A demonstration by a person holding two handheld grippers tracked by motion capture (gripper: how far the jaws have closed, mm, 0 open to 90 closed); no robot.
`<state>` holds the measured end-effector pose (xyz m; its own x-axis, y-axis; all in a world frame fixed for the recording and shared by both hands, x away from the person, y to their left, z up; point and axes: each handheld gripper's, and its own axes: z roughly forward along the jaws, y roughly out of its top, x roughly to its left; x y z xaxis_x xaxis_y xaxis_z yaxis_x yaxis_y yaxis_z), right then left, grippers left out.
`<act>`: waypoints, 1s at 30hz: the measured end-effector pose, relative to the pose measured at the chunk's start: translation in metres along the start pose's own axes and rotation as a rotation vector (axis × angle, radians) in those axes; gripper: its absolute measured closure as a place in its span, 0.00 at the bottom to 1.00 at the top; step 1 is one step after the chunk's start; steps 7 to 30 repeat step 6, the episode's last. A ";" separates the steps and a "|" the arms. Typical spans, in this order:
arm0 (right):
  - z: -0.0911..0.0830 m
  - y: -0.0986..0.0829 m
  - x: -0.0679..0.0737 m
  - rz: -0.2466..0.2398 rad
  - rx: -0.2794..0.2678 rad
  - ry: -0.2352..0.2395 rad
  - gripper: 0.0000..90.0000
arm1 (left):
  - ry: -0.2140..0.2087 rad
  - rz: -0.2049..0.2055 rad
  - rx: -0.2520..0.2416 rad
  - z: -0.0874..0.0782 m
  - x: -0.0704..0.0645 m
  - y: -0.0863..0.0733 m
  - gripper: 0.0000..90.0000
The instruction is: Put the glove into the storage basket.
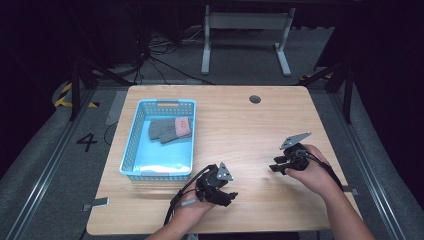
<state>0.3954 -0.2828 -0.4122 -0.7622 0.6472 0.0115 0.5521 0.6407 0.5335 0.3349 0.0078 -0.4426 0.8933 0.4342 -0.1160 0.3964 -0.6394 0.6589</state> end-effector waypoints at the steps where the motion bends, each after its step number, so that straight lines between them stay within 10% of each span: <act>1: 0.000 0.000 0.000 0.000 0.001 -0.001 0.68 | -0.012 -0.004 0.004 0.000 0.000 0.000 0.40; 30: 0.001 -0.001 -0.001 0.028 -0.021 -0.010 0.64 | -0.023 -0.004 0.009 -0.001 0.001 0.000 0.39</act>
